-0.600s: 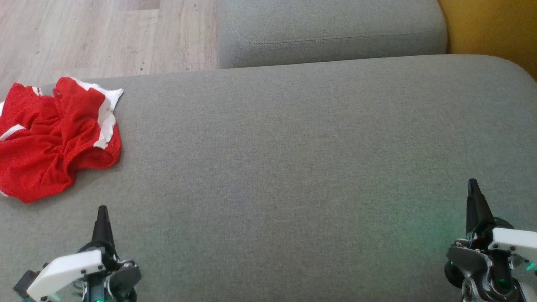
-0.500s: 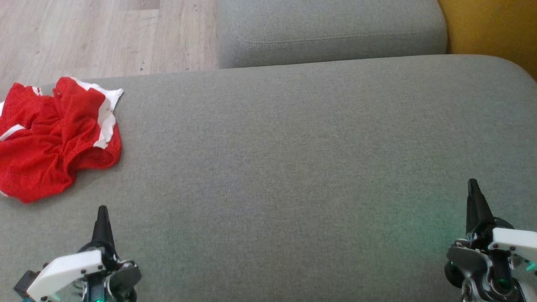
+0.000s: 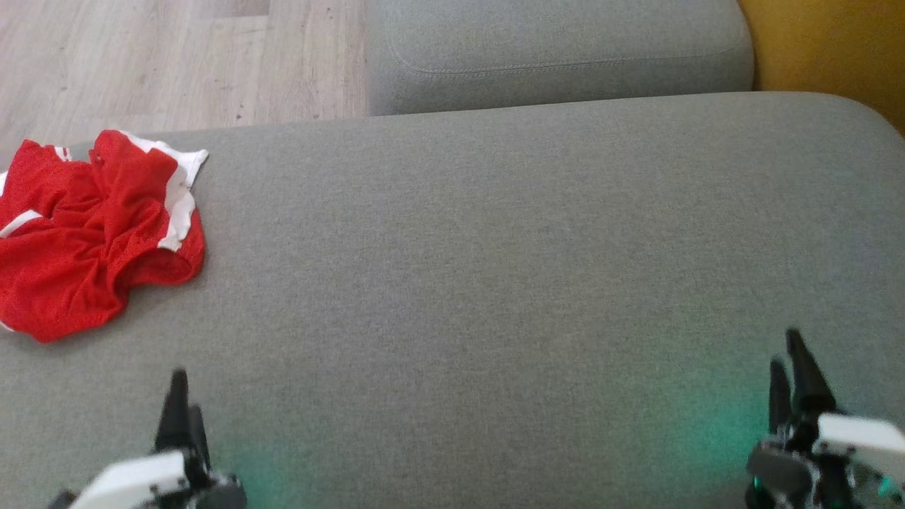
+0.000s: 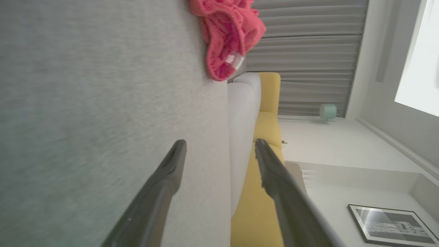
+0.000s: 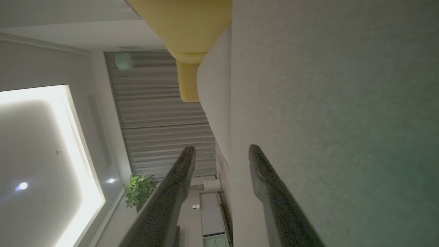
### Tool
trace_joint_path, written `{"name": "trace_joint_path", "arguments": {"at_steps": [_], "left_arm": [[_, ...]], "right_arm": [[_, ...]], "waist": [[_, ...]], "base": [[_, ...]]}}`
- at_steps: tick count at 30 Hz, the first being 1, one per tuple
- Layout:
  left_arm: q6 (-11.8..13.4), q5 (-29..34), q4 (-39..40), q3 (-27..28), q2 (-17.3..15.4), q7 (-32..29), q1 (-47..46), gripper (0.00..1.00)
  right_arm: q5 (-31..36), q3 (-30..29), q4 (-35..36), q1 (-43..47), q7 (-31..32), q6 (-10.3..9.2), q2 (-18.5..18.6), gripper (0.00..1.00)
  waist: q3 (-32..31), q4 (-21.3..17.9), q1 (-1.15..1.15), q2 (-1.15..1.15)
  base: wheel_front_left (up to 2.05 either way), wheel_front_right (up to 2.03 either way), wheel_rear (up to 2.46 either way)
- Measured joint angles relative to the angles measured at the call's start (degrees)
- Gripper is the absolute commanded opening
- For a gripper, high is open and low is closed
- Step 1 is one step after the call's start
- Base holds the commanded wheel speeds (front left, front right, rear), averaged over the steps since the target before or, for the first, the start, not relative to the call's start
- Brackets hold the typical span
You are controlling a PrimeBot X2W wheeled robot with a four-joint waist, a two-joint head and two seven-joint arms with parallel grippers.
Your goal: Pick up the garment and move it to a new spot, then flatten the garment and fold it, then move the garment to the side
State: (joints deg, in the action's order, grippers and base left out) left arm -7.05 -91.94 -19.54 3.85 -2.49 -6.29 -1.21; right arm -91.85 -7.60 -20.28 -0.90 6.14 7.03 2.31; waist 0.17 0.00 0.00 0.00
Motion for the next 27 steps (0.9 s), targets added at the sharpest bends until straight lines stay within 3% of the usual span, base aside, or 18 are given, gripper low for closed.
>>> {"name": "trace_joint_path", "arguments": {"at_steps": [16,27], "left_arm": [[0.0,1.5,0.9,-1.3,0.2,2.2,2.3,1.0],[1.2,11.1,4.1,-2.6,0.2,4.3,2.4,1.0]], "right_arm": [[1.9,1.6,-0.1,1.9,-2.2,0.0,0.0,1.0],[11.9,2.2,2.3,2.0,-4.1,0.0,0.0,1.0]], "waist": [[-0.5,0.0,0.0,0.0],[-1.0,0.2,0.01,0.0]], "base": [[0.0,0.0,0.0],[0.0,0.0,0.0]]}}
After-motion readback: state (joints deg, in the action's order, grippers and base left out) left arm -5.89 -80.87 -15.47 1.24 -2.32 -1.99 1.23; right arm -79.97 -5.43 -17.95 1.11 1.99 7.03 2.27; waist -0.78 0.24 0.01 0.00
